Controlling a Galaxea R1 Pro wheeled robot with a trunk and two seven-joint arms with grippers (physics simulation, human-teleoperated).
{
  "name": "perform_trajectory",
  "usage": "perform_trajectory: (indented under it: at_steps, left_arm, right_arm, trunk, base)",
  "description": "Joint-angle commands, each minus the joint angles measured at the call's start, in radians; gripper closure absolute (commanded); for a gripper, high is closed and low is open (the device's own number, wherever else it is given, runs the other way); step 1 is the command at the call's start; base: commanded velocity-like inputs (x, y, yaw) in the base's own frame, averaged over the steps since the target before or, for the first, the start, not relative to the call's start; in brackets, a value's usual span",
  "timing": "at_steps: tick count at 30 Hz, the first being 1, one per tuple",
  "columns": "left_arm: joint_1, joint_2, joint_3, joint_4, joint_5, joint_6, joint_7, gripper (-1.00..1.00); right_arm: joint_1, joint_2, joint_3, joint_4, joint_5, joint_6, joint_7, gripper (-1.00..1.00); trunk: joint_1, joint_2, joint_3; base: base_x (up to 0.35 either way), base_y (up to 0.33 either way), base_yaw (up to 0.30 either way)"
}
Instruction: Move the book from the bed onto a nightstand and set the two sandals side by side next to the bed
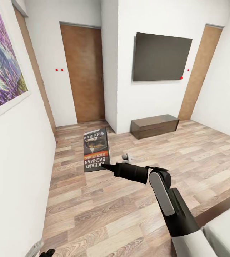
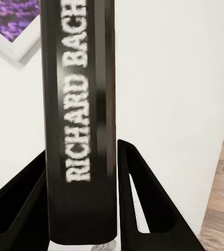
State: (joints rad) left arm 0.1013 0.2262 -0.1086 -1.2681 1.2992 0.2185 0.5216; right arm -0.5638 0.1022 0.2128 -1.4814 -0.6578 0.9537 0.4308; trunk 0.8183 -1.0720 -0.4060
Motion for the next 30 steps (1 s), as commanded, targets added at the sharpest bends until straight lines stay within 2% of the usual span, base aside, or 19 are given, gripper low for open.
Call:
perform_trajectory:
  at_steps: [1, 14, 30]
  left_arm:
    - [0.0, 0.001, -0.001, -0.002, 0.005, 0.001, 0.006, -1.0]
    - [0.0, 0.001, -0.003, -0.002, 0.005, 0.0, 0.007, -1.0]
    - [0.0, 0.001, -0.005, -0.002, 0.005, -0.001, 0.008, -1.0]
  right_arm:
    - [-0.001, 0.001, -0.001, 0.0, -0.002, 0.005, 0.007, 1.0]
    - [-0.001, 0.001, -0.002, 0.0, -0.003, 0.005, 0.008, 1.0]
    - [-0.001, 0.0, -0.006, 0.0, -0.003, -0.002, 0.012, 1.0]
  trunk:
    - [0.0, -0.001, -0.001]
    - [0.0, -0.001, -0.001]
    - [0.0, -0.001, -0.001]
  base:
    - [0.0, 0.0, 0.289]
    - [0.033, 0.0, 0.265]
    - [0.285, 0.0, 0.028]
